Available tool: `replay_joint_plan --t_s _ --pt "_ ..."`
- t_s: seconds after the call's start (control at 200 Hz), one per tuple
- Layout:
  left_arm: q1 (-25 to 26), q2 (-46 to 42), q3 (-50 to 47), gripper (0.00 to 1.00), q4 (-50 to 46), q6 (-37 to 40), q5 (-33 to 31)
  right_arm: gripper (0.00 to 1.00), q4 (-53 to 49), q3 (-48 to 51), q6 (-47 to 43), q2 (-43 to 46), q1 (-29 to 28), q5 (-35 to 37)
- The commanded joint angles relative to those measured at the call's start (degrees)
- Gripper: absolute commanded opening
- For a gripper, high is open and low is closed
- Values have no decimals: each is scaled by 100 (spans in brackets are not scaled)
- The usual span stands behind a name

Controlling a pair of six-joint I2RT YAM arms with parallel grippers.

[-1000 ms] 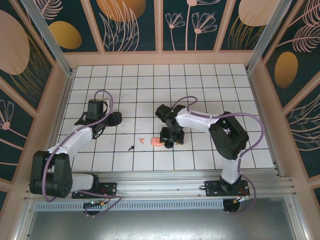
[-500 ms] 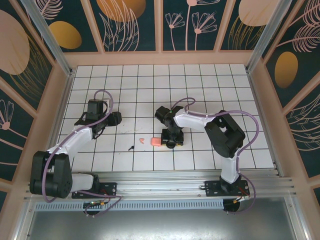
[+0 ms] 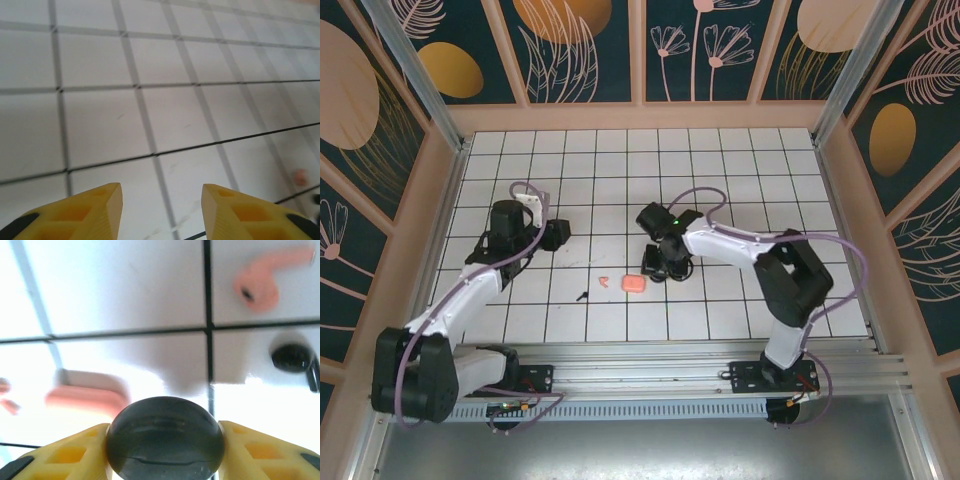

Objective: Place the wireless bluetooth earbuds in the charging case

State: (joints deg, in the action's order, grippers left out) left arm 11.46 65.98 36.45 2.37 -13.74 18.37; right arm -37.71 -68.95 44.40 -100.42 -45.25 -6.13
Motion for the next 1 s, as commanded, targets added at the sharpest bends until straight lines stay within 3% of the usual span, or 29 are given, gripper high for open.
replay_joint_plan --t_s 0.0,0.145,0.305,0.591,0.996 --pt "253 -419 -272 45 1433 221 671 48 1458 162 347 698 149 48" --pt "663 -497 -497 45 2363 831 1197 47 3279 546 439 1273 353 -327" --pt "1136 -196 -269 47 2526 1424 1583 47 4772 820 517 1546 430 -870" --pt "1489 51 -173 51 2832 1506 1374 46 6027 1440 784 1898 388 -1105" --pt "1734 349 -41 50 3470 1154 1157 47 6334 1681 868 2009 344 -1618"
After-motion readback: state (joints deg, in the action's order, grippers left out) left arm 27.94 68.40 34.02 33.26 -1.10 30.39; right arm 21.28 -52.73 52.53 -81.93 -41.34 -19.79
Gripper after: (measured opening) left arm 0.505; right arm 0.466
